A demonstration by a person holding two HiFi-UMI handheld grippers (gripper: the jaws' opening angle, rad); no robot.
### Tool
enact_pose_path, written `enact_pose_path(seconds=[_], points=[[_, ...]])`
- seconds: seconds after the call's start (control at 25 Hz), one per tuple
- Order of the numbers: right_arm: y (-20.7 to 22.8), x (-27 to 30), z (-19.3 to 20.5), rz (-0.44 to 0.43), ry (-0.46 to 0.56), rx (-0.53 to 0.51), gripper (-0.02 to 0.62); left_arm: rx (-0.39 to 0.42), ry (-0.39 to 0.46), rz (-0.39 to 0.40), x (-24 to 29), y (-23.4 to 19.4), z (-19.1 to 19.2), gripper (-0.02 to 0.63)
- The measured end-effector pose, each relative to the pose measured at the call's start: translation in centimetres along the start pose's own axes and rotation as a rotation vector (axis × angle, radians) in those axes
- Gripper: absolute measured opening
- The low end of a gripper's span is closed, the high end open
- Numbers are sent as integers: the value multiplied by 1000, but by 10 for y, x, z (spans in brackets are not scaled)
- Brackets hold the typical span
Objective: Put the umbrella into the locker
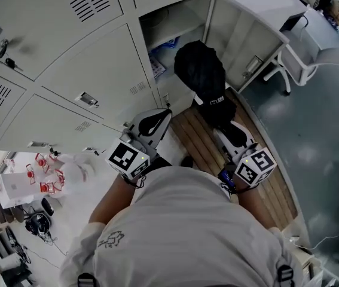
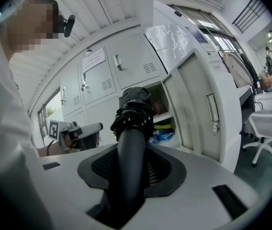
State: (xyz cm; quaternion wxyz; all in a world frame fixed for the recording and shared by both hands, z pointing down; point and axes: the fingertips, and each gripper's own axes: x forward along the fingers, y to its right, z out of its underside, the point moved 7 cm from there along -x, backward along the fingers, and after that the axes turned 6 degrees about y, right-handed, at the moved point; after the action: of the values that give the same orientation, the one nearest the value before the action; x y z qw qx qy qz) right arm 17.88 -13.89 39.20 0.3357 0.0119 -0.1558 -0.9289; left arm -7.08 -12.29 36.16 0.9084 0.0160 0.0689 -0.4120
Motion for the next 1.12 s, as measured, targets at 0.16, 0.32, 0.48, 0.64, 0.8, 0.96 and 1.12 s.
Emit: enact_pose_path(seconds=[0.16,0.32,0.48,0.64,0.8,0.96,1.12], points=[[22,7,10,13,-35,10,170,-6,-19,-8,14,-4,9,11],[40,27,23,15,-64,30,170,-2,-42,-17,24,-21,19,11],[49,45,34,24,-97,58,170,-17,-64,-16,30,-37,28,11],[59,58,43,31,-133,74,170,-33,-86,-13,35,-47,39,11],[72,77,54,39,-166,96,170,-48,-98,-15,41,-64,48,11],[86,97,62,39,-200,109,170,-46,-110,-6,48,-76,56,11],[100,119,70,52,-221,116,170,-60,-115,-7,55,-85,66,11]])
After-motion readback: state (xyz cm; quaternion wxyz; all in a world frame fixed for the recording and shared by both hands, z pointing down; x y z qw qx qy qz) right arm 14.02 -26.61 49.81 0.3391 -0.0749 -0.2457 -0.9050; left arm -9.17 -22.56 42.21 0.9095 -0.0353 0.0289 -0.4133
